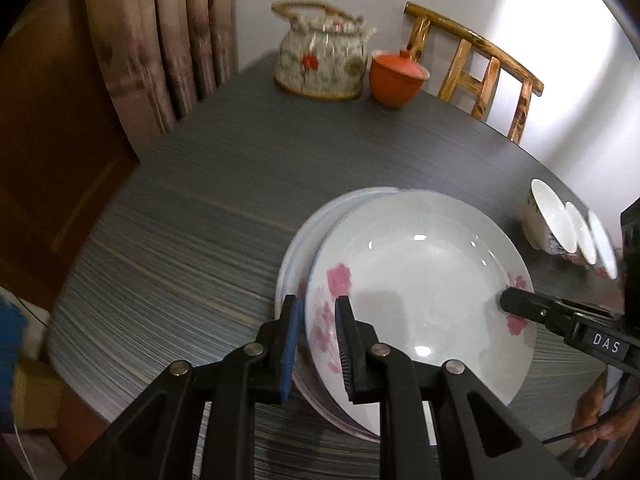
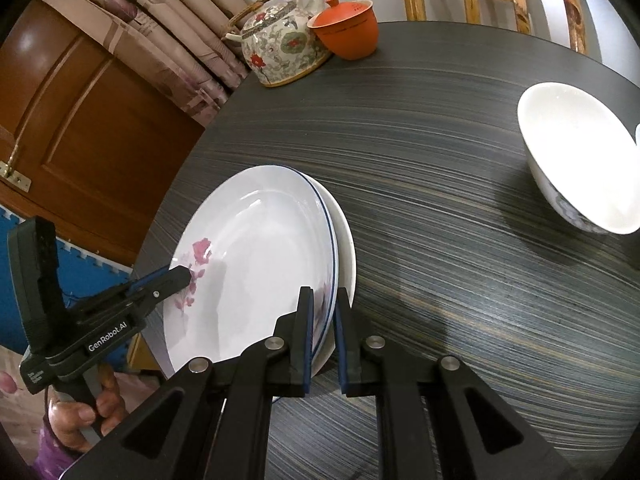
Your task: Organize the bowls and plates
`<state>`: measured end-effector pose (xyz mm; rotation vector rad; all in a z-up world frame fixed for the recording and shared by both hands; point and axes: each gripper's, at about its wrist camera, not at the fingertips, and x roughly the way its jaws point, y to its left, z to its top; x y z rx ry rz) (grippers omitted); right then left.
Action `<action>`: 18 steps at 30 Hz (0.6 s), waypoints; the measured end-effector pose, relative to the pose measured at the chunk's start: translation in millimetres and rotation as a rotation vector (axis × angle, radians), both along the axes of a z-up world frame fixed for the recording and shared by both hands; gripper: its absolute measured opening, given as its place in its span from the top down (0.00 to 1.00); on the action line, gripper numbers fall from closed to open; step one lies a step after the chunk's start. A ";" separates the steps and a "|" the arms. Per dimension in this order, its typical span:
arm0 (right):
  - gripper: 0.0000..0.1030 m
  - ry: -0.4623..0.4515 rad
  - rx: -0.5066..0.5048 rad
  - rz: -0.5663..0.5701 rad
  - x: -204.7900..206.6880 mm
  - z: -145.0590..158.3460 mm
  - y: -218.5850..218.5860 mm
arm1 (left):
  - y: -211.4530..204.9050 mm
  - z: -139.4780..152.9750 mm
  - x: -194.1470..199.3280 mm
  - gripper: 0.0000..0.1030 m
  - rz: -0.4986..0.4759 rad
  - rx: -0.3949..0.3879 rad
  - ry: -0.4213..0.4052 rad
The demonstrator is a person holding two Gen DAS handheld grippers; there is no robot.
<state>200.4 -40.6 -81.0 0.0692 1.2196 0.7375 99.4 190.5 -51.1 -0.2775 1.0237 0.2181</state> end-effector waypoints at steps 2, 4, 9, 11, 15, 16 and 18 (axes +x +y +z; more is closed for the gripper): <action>0.88 -0.003 -0.003 0.001 0.3 0.3 0.2 | -2.7 7.4 -0.4 0.75 -0.008 0.035 -0.023; 0.88 -0.008 -0.006 0.002 0.7 0.4 0.1 | -1.5 11.7 -0.9 0.71 0.002 0.048 -0.039; 0.88 -0.008 -0.004 0.000 0.6 1.0 -0.2 | 12.5 15.2 -4.7 0.71 0.052 0.029 -0.063; 0.88 -0.017 -0.007 0.002 0.1 1.2 1.2 | 16.4 15.8 -5.5 0.71 0.061 0.022 -0.064; 0.87 -0.062 -0.030 0.006 -4.2 3.2 5.0 | 18.7 14.8 -6.9 0.70 0.076 0.027 -0.063; 0.87 -0.075 -0.035 0.005 -5.3 4.1 5.4 | 18.3 14.7 -6.9 0.70 0.074 0.031 -0.063; 0.87 -0.094 -0.030 -0.005 -5.6 6.4 3.8 | 17.0 14.2 -6.9 0.70 0.071 0.038 -0.061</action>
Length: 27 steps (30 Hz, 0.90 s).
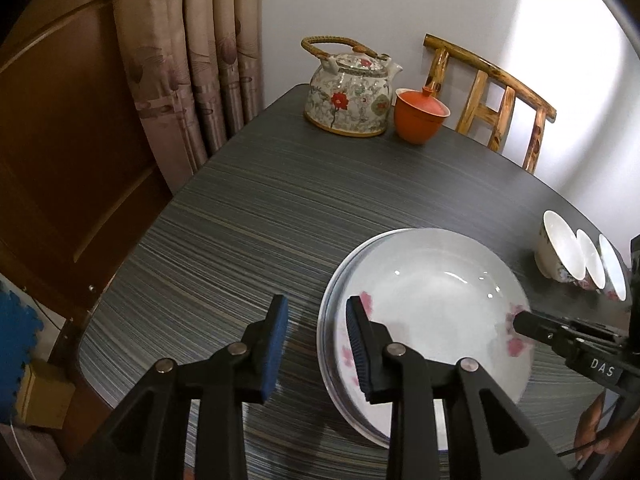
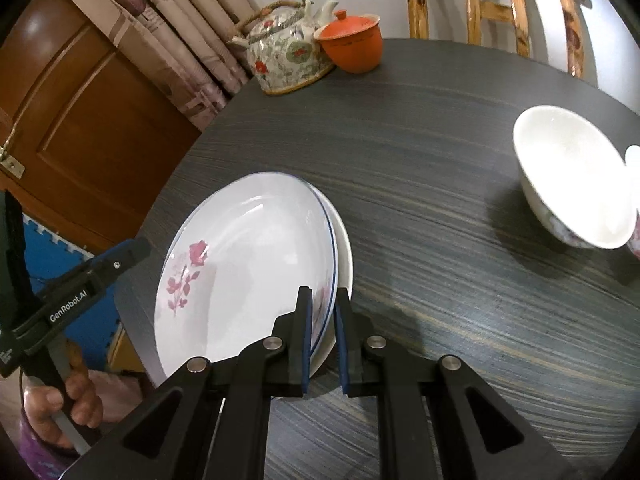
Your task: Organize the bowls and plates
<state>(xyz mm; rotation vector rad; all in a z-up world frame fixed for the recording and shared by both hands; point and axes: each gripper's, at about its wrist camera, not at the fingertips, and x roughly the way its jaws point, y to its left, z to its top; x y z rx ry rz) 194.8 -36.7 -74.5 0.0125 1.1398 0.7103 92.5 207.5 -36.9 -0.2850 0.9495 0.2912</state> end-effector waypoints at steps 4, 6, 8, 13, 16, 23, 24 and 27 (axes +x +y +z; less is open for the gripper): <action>0.74 -0.014 -0.003 -0.005 0.7 0.2 -3.5 | -0.5 -0.4 0.4 0.70 -0.007 0.002 0.001; 0.74 -0.022 0.010 -0.012 0.6 1.2 -6.5 | -0.9 -0.6 0.3 0.70 -0.010 0.006 -0.001; 0.74 -0.023 0.013 -0.016 0.1 2.0 -9.0 | -2.2 -0.3 -0.2 0.70 -0.017 0.010 -0.006; 0.74 -0.025 0.055 -0.028 -9.5 5.1 -24.8 | -15.1 5.4 -1.4 0.70 -0.059 0.036 -0.023; 0.70 -0.025 0.100 -0.049 -20.4 6.2 -48.0 | -31.4 9.6 -0.5 0.70 -0.109 0.044 -0.025; 0.67 -0.027 0.144 -0.192 -46.1 5.8 -144.8 | -108.2 20.3 1.8 0.69 -0.332 -0.037 -0.008; 0.67 -0.028 0.147 -0.218 -48.7 5.9 -160.9 | -122.9 21.8 3.4 0.67 -0.363 -0.071 -0.004; 0.67 -0.023 0.148 -0.322 -55.9 6.1 -217.8 | -167.5 25.4 12.9 0.65 -0.454 -0.181 0.016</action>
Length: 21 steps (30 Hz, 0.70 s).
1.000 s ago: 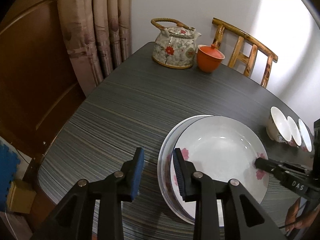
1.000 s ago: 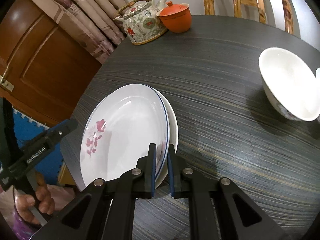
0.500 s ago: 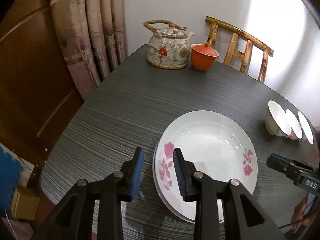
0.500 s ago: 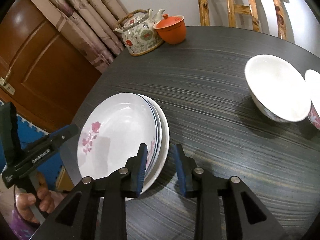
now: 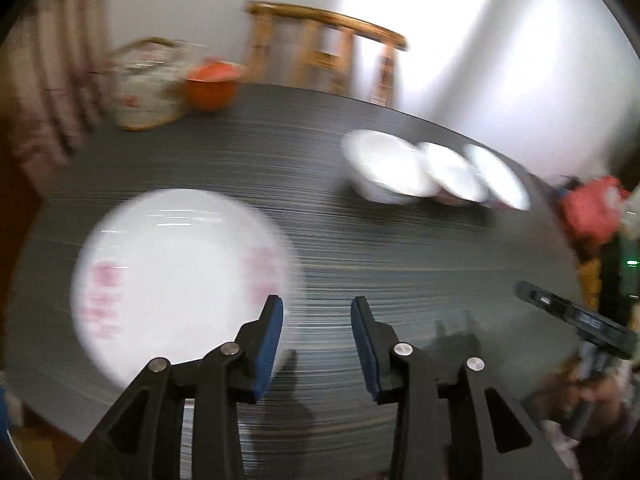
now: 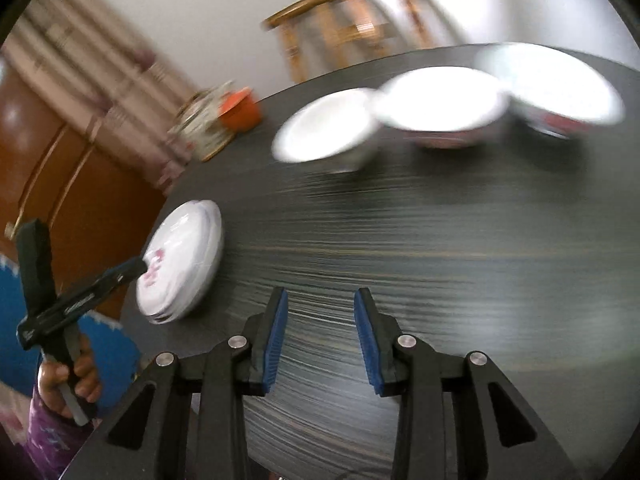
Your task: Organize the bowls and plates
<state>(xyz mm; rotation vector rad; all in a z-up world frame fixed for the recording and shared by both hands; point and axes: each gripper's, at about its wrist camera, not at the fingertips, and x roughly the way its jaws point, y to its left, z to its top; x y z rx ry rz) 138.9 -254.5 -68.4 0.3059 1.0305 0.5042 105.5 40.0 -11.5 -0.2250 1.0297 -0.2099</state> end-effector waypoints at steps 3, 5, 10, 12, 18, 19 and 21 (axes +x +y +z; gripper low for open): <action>0.67 -0.002 0.002 -0.113 -3.5 2.9 -60.2 | -48.2 4.3 16.0 0.65 -0.096 -0.131 0.056; 0.67 -0.001 0.006 -0.187 -2.1 6.4 -97.4 | -81.2 7.5 31.9 0.64 -0.136 -0.230 0.111; 0.50 -0.010 0.036 -0.310 18.6 25.3 -173.0 | -144.8 18.4 76.7 0.58 -0.146 -0.428 0.203; 0.46 -0.012 0.028 -0.318 37.5 34.9 -191.3 | -173.7 21.9 93.2 0.58 -0.147 -0.448 0.232; 0.40 -0.006 0.009 -0.283 105.1 54.3 -218.2 | -230.1 11.0 139.2 0.58 -0.058 -0.454 0.274; 0.40 0.006 0.004 -0.265 117.6 54.5 -218.9 | -232.5 5.1 144.8 0.58 -0.020 -0.479 0.292; 0.38 0.010 -0.021 -0.266 141.7 54.6 -220.5 | -233.7 -8.2 155.7 0.58 0.057 -0.537 0.313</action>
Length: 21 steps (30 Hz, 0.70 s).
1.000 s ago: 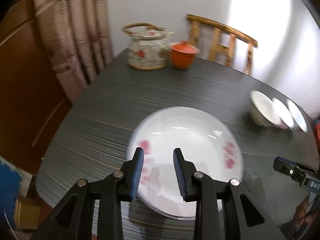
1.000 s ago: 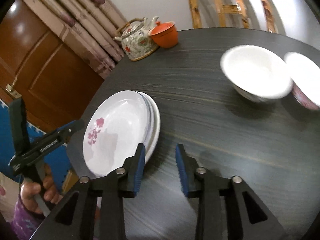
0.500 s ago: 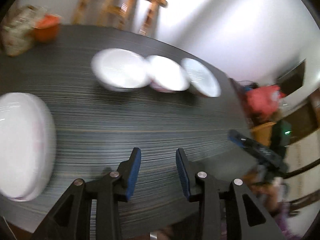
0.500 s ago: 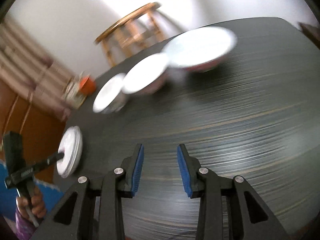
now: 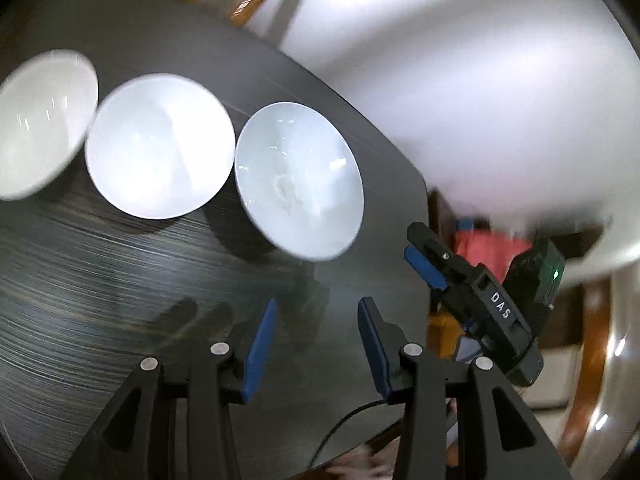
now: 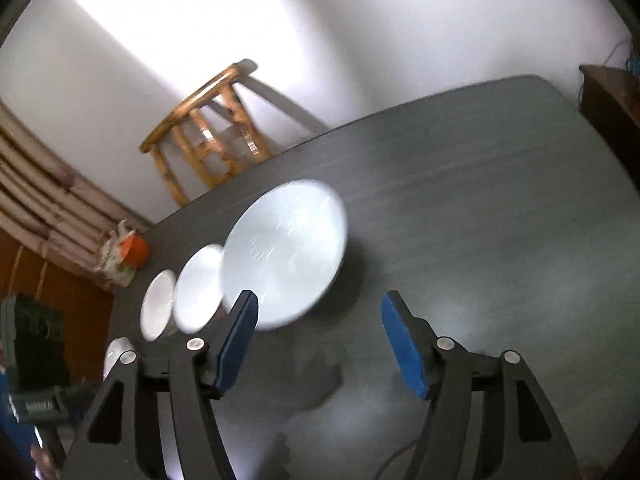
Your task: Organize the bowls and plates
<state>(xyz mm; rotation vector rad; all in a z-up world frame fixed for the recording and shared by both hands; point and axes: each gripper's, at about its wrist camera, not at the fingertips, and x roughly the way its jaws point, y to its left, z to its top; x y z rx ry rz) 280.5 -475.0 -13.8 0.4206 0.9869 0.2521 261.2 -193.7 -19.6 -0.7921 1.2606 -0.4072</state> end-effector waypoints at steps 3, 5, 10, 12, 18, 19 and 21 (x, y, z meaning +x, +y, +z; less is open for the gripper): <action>0.37 0.028 -0.015 0.036 35.0 -5.7 -3.2 | -1.7 -16.0 12.7 0.58 0.095 -0.006 0.049; 0.36 0.034 -0.044 0.046 52.6 -9.7 -4.7 | 0.6 -25.2 17.9 0.58 0.158 -0.013 0.079; 0.33 0.071 -0.058 0.084 89.0 -24.0 -1.1 | 1.3 -36.4 26.4 0.58 0.225 0.002 0.086; 0.31 0.077 -0.091 0.102 100.0 -29.5 6.0 | 0.2 -40.9 31.5 0.58 0.239 0.005 0.091; 0.28 0.102 -0.119 0.143 128.3 -45.0 20.6 | -15.6 -56.3 39.6 0.58 0.261 -0.007 0.093; 0.28 0.106 -0.129 0.145 132.8 -47.5 22.5 | -16.8 -60.2 42.7 0.58 0.265 -0.006 0.096; 0.28 0.113 -0.145 0.164 139.9 -52.2 27.1 | -10.2 -66.5 41.2 0.58 0.274 -0.014 0.118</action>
